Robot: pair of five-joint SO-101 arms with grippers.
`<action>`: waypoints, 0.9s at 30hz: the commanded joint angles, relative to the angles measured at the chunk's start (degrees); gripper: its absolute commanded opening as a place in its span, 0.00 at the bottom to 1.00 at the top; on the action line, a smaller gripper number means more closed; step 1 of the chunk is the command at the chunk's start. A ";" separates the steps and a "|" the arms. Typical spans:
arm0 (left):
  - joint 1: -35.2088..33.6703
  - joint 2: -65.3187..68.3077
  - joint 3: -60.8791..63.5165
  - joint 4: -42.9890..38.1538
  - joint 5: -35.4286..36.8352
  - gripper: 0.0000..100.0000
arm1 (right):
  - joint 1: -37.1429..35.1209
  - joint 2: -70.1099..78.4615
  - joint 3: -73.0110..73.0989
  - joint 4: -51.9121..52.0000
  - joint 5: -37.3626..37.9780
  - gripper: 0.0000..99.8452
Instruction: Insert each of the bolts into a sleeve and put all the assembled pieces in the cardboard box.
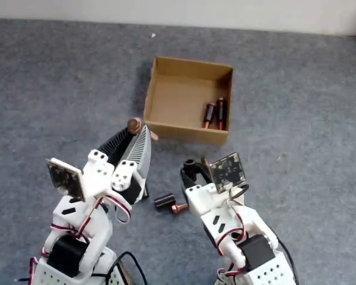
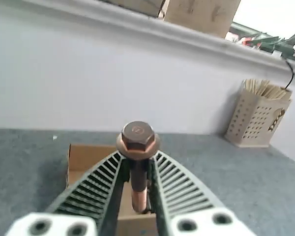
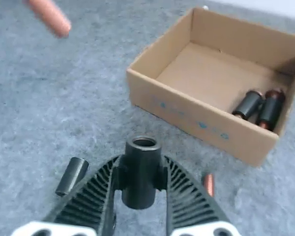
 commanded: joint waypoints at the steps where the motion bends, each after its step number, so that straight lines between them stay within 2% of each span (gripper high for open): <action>1: 3.21 -0.66 -0.48 -5.45 -1.14 0.01 | -0.84 -0.84 1.71 -8.04 3.08 0.01; 8: 9.80 -0.57 0.04 -5.36 -1.32 0.01 | -1.19 -0.84 6.46 -16.31 7.56 0.01; 20: 10.15 -0.57 5.32 -5.36 -1.41 0.01 | -1.10 -0.84 6.64 -18.68 12.75 0.01; 27: 10.24 -0.48 7.69 -5.63 -1.41 0.01 | -1.36 -0.84 6.46 -18.68 13.27 0.01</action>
